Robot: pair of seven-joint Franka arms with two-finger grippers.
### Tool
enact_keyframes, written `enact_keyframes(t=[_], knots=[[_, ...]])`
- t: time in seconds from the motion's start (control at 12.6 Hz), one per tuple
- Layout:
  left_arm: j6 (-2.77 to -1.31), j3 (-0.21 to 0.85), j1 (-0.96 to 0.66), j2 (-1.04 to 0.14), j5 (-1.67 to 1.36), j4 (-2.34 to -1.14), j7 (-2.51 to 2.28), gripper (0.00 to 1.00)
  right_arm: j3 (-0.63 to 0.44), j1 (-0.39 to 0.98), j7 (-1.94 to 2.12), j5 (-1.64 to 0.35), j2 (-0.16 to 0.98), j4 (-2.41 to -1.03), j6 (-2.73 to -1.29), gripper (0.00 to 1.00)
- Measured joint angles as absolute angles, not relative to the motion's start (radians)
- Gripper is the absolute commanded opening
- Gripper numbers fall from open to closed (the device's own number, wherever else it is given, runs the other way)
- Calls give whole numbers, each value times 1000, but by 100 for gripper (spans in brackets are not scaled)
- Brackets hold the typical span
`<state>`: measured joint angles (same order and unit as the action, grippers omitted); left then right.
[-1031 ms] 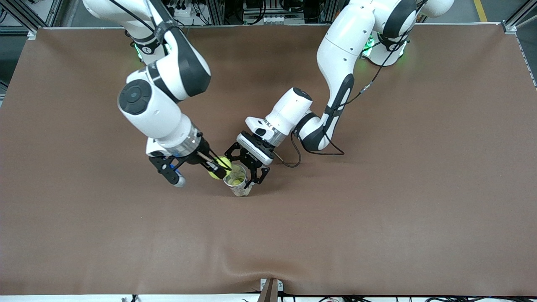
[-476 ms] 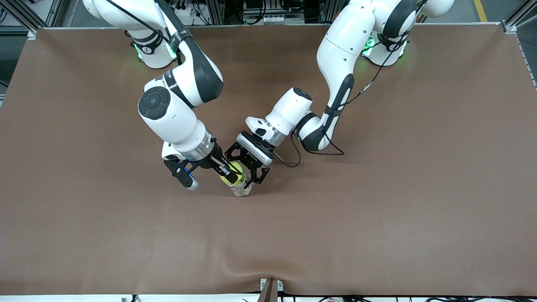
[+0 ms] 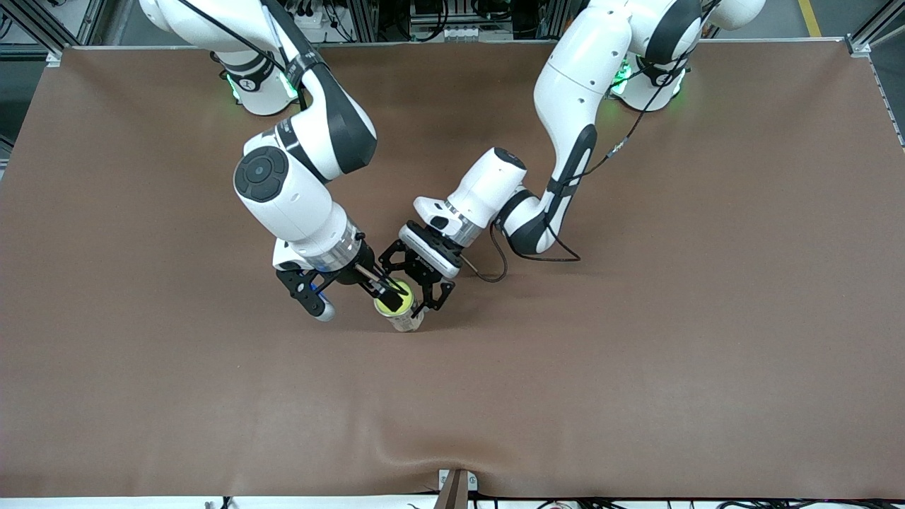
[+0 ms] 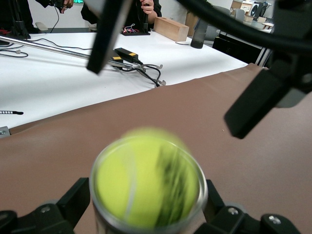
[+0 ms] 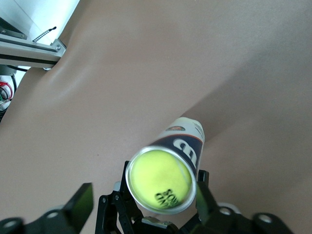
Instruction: Insert tennis ball vertically with right arm
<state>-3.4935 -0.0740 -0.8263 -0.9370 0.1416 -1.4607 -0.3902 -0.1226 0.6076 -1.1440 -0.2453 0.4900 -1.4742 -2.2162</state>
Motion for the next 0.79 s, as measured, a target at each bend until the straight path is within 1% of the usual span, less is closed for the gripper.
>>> enact_keyframes(t=[0.32, 0.56, 0.79], knots=[[-3494, -74, -826, -937, 142, -1461, -390, 100, -129, 602, -1139, -238, 485, -1453, -2203, 100], [-3493, -74, -826, -937, 142, -1461, -390, 100, -158, 535, -961, -229, 428, -1425, -2055, 100], [-3493, -75, -826, -937, 142, -1462, -390, 100, -239, 462, -707, -229, 317, -1418, -1871, 100]])
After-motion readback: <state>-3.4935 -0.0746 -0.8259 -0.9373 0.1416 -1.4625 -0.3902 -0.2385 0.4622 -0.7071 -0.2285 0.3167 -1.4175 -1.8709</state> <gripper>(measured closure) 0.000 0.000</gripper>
